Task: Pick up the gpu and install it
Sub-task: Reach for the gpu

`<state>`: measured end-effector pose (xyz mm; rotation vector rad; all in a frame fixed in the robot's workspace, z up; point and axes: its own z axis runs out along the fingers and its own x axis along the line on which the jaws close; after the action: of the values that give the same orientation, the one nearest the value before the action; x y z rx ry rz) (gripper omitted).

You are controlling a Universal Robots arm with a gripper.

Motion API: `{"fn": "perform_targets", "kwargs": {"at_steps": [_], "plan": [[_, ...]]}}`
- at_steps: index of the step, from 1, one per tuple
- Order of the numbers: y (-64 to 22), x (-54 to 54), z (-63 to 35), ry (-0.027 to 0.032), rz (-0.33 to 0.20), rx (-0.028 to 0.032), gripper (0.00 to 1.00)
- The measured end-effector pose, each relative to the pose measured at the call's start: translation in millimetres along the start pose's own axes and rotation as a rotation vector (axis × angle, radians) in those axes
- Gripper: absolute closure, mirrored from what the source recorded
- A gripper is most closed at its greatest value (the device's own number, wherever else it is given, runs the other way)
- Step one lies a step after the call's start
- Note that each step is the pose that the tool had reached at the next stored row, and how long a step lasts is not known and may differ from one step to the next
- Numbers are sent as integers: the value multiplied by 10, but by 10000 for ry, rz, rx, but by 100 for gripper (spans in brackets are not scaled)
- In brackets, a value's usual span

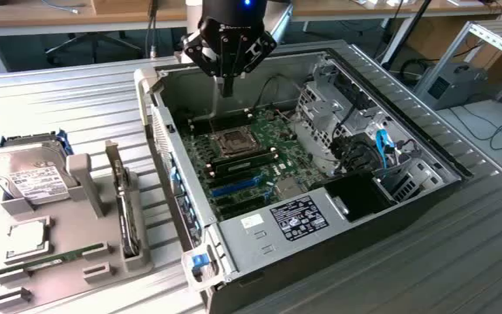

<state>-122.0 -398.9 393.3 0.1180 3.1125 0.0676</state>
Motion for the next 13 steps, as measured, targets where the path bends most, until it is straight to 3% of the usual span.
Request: {"fn": "perform_targets", "kwargs": {"at_steps": [8, 13], "plan": [[-12, 155, -3, -1, 0, -1, 89], [-12, 164, -4, 0, 0, 0, 89]]}}
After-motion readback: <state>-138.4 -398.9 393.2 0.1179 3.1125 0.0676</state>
